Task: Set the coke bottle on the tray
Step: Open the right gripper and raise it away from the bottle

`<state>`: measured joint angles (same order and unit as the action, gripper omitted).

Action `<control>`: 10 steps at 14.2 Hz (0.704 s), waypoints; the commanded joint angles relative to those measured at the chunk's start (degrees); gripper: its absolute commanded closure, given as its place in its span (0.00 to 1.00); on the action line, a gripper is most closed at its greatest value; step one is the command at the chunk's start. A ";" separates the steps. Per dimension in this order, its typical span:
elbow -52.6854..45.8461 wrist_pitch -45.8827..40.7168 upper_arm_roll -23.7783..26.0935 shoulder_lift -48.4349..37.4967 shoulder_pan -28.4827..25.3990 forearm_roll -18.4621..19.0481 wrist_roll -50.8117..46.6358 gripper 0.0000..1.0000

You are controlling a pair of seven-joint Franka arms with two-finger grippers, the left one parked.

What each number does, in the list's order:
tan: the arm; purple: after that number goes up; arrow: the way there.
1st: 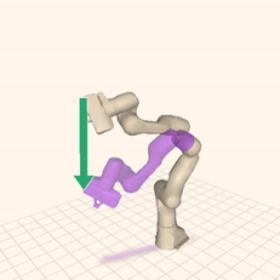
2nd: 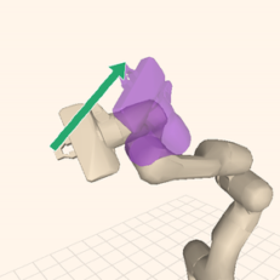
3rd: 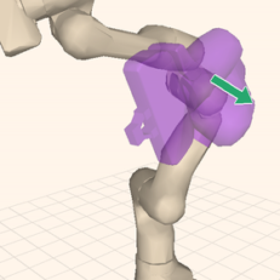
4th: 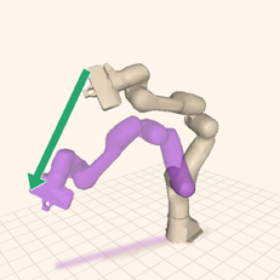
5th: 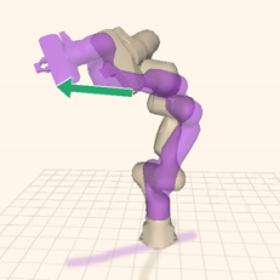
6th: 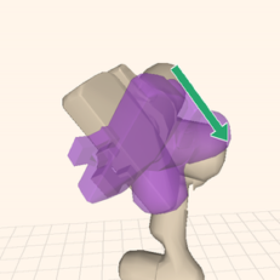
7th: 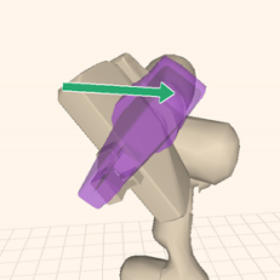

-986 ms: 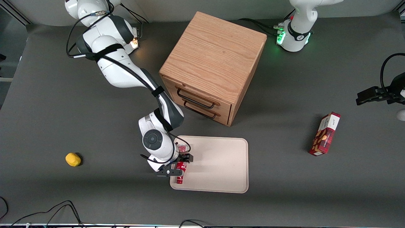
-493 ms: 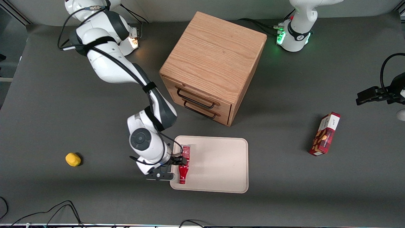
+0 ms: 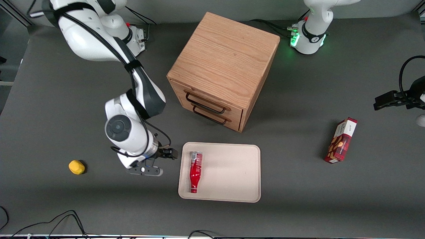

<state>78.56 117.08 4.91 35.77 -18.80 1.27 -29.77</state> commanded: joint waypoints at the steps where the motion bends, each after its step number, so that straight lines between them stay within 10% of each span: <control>1: 11.60 -3.15 1.59 -12.36 3.23 -0.04 0.68 0.00; 10: 13.73 -30.40 2.29 -32.67 19.22 -0.31 18.16 0.00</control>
<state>89.27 88.95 6.25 8.85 -3.65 1.26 -15.69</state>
